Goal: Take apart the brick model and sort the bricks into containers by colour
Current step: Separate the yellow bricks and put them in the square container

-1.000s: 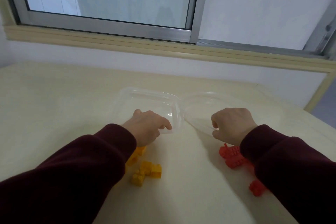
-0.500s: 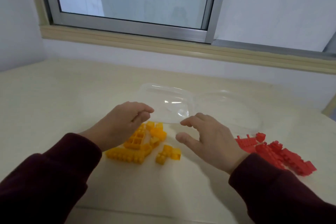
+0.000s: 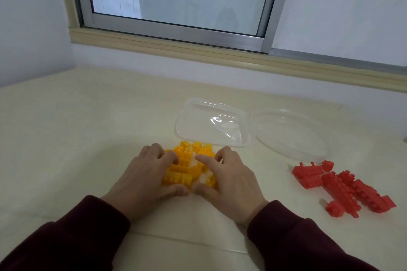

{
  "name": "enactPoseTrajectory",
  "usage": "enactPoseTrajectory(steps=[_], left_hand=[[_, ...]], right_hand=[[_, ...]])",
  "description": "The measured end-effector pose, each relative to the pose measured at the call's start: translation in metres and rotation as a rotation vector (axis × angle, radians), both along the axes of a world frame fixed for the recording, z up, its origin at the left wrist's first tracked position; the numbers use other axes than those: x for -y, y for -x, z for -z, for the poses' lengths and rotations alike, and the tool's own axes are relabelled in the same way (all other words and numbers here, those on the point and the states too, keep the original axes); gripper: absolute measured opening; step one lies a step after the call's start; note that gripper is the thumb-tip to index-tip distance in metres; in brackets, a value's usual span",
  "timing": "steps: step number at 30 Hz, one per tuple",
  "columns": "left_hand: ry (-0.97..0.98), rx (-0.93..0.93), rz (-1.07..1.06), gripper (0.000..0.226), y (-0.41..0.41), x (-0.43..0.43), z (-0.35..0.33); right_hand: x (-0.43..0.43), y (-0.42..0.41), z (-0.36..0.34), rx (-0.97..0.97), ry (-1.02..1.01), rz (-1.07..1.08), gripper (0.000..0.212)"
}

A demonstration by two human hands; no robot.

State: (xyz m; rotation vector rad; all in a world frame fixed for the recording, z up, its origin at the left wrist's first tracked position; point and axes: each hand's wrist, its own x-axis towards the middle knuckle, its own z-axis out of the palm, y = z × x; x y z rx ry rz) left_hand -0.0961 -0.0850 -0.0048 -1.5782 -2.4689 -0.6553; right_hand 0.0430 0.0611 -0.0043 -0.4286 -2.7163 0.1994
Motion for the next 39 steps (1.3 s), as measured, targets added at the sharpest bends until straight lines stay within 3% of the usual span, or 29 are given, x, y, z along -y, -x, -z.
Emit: enactPoseTrajectory(steps=[7,15,19,25,36,39], left_hand=[[0.044,-0.091,0.117,0.06,-0.006,-0.006,-0.001],[0.053,-0.048,0.179,0.051,-0.006,-0.008,0.003],[0.053,-0.05,0.214,0.034,-0.006,-0.007,0.002],[0.006,0.073,0.203,0.044,-0.004,-0.008,0.004],[-0.074,0.086,0.191,0.034,-0.001,-0.007,0.011],[-0.133,0.104,0.149,0.055,-0.001,-0.011,0.011]], right_hand=[[0.0,0.012,0.002,0.027,0.024,-0.056,0.041],[0.0,0.011,0.001,0.045,0.018,-0.119,0.033],[0.002,0.007,-0.003,0.074,-0.028,-0.158,0.033],[0.007,0.006,-0.006,0.128,-0.103,-0.161,0.032],[0.0,0.004,-0.002,0.005,-0.001,-0.154,0.036],[-0.001,0.003,-0.002,0.003,-0.001,-0.186,0.043]])
